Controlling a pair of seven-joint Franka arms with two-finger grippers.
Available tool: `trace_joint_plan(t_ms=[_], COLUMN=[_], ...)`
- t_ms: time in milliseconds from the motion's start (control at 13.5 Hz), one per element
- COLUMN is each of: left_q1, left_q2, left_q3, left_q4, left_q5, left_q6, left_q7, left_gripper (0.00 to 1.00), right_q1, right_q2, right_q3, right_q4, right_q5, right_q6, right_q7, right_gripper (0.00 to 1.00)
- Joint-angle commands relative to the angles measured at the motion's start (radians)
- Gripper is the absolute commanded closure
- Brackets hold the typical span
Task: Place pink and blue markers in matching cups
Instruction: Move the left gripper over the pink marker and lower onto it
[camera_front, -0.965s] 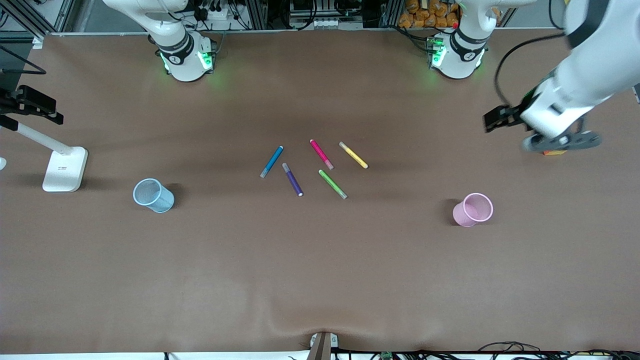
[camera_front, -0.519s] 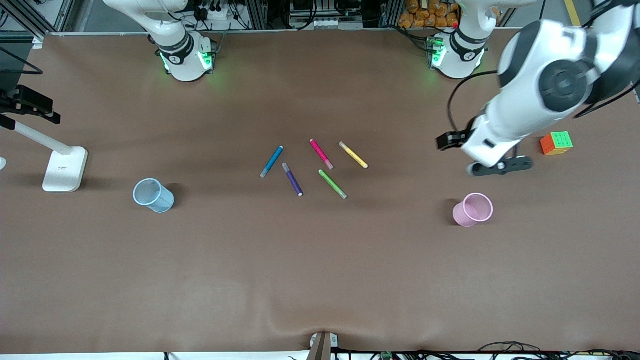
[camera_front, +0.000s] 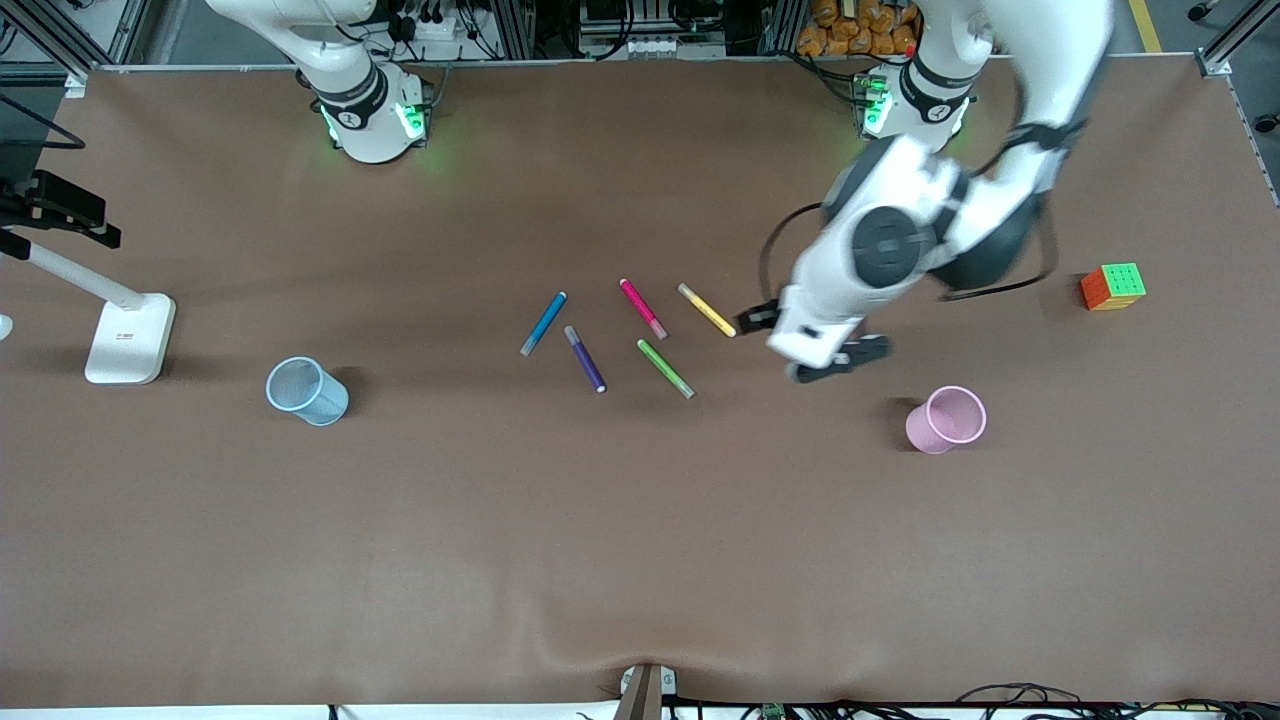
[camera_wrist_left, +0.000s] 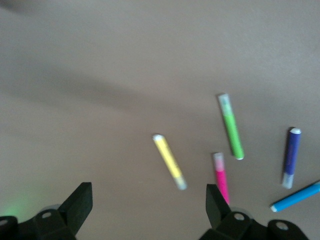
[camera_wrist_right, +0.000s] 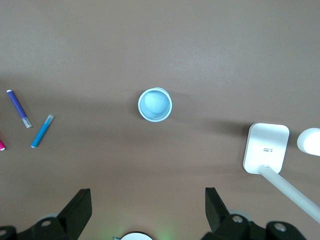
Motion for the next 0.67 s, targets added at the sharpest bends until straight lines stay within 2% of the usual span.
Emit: trace_joint_plan(t_ms=[0, 371, 594], left_q1=[-0.056, -0.122, -0.159], left_q2=[0.087, 0.228, 0.273], left_q3=[0.001, 0.001, 0.003], left_q4=[0.019, 0.025, 0.027], left_q5=[-0.011, -0.045, -0.062], left_q6=[0.092, 0.257, 0.334], left_q7=[-0.105, -0.200, -0.263], left_gripper=[0.00, 0.00, 0.08], right_q1=[-0.020, -0.017, -0.015], right_q2=[0.009, 0.010, 0.021], right_q3=[0.009, 0.009, 0.009], right_q4=[0.021, 0.021, 0.023], right_q5=[0.016, 0.016, 0.015], right_q6=[-0.017, -0.015, -0.015], right_q7=[-0.003, -0.003, -0.009], right_gripper=[0.00, 0.00, 0.00])
